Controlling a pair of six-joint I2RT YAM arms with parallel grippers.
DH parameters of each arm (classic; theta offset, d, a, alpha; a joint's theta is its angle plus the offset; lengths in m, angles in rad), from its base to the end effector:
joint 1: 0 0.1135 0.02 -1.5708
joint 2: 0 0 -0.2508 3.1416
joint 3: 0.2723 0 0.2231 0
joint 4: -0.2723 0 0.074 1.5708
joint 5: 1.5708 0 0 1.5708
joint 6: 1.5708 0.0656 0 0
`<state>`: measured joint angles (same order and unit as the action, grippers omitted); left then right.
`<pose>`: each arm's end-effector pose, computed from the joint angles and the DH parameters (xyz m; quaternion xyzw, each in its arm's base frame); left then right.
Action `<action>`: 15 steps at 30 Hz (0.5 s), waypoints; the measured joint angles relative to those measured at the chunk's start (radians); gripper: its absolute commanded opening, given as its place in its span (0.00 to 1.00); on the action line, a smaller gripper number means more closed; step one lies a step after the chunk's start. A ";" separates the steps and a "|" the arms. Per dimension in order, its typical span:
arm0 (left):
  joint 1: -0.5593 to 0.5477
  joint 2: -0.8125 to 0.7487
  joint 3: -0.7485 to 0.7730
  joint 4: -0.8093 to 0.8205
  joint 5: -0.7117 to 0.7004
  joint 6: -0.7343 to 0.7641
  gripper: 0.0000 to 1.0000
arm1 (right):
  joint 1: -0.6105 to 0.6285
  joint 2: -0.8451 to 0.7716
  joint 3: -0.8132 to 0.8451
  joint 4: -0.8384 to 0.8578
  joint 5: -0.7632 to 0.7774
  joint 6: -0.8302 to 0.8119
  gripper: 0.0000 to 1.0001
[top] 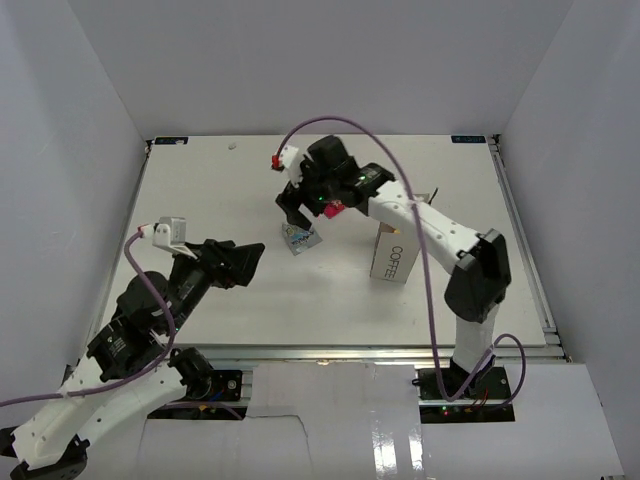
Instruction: Place the snacks into the paper bag
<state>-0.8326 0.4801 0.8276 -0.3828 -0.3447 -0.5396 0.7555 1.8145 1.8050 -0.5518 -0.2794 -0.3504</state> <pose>0.0937 -0.0700 0.3541 -0.0144 0.7186 -0.3380 0.6076 0.2875 0.2956 0.3419 -0.5125 0.7022 0.2157 0.4446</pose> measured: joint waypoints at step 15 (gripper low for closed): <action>0.000 -0.071 -0.023 -0.198 -0.041 -0.179 0.98 | 0.095 0.431 0.113 -0.016 0.452 0.277 0.90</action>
<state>-0.8330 0.4091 0.8047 -0.5804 -0.3859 -0.7181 0.8501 2.2452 1.9182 -0.5682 0.1722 -0.0738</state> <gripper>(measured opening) 0.978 0.900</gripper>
